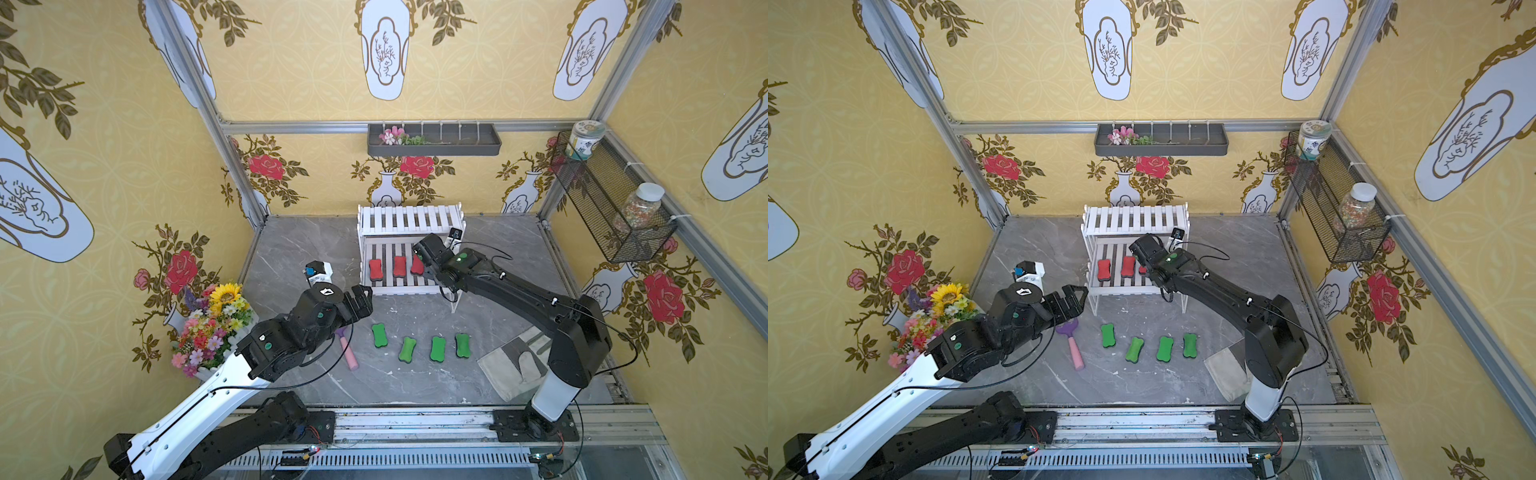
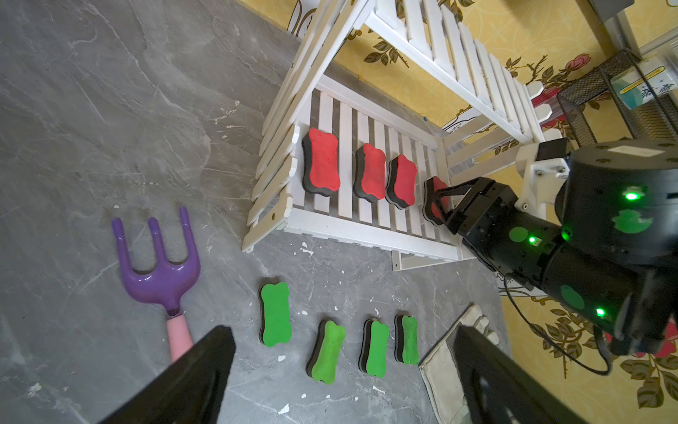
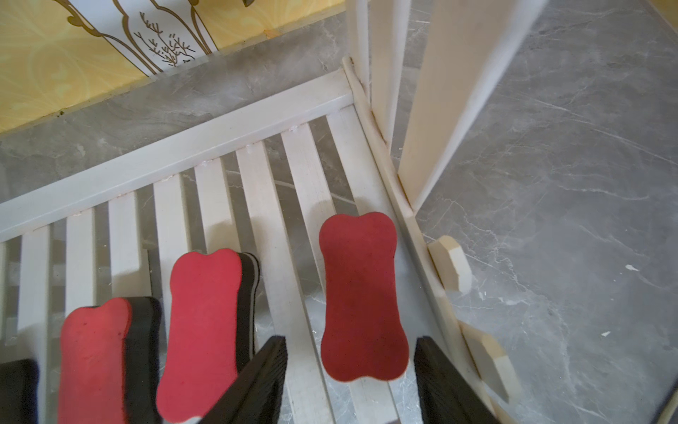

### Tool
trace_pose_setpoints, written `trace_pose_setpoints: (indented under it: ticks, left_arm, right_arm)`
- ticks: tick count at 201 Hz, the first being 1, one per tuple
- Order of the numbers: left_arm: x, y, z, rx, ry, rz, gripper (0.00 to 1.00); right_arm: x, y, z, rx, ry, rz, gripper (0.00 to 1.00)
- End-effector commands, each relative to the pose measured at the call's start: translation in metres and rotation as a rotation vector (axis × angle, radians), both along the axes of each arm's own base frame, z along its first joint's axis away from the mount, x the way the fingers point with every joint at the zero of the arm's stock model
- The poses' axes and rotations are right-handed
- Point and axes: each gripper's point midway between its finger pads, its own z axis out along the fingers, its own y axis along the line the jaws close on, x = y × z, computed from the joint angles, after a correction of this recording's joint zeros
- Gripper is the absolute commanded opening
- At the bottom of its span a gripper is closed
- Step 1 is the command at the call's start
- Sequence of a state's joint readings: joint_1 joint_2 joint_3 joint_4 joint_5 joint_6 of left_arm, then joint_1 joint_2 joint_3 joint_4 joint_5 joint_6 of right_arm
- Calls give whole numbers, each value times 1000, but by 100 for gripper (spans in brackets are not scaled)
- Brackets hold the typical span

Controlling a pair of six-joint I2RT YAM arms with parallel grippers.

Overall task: Remove the whiteboard erasers from the shelf
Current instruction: Pick up the whiteboard eraser from the shelf.

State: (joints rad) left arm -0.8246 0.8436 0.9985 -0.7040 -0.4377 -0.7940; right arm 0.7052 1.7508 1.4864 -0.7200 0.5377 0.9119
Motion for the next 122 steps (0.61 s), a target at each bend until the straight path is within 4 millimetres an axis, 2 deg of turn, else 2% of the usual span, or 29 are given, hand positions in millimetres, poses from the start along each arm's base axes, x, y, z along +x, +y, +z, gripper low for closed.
trace_pose_setpoints:
  ticks: [1,69,122]
  left_arm:
    - [-1,0,0,2,0,-6,100]
    - [-1,0,2,-3,-3,-7,99]
    - [-2,0,1,-7,2,-6,99]
  right_arm:
    - [0,-5,-2,-34,13,-28,61]
    - [-1,-8,-15,-38,53,-47,61]
    - [4,-4,-24,-22,65,-38,55]
